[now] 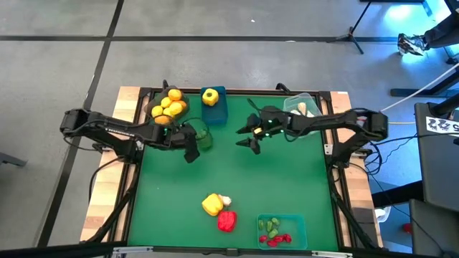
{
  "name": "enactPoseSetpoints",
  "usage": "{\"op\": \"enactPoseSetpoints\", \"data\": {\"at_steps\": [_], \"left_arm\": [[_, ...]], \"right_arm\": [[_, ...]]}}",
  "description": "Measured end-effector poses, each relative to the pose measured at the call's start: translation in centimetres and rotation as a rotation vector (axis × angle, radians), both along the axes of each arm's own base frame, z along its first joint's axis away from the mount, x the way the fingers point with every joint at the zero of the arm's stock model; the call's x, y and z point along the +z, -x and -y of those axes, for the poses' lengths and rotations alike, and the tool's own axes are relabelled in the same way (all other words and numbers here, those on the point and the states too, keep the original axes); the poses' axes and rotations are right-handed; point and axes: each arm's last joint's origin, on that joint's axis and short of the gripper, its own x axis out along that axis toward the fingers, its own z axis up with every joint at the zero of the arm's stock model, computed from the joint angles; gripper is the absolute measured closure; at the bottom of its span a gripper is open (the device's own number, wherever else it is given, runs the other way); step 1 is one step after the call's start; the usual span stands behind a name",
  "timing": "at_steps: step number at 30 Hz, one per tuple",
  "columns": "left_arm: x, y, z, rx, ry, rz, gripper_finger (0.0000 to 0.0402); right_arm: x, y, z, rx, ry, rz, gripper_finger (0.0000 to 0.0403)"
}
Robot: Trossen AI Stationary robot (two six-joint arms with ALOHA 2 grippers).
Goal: Sort produce into baskets
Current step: Put the green bell pepper into the blue bin
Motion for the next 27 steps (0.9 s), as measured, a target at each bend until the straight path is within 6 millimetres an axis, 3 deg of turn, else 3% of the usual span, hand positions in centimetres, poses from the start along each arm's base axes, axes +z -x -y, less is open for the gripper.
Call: {"op": "enactPoseSetpoints", "data": {"at_steps": [7,12,22,27], "left_arm": [[0.1,-0.4,-1.9,-0.02,-0.038,0.014,0.0107],[-0.6,-0.1,-2.9,-0.1,0.022,-0.012,0.0107],[-3.6,1.1,-4.1,-0.088,0.11,0.028,0.0107],[-4.4,1.0,-4.6,-0.105,0.147,0.148,0.0107]], "right_arm": [[1.0,-4.2,1.1,0.038,0.067,-0.062,0.0072],[1.1,-6.9,2.0,0.026,0.141,-0.088,0.0062],[-2.6,-11.0,3.3,0.049,0.107,-0.15,0.0074],[-3.6,-12.5,3.7,0.05,0.104,-0.154,0.0074]]}}
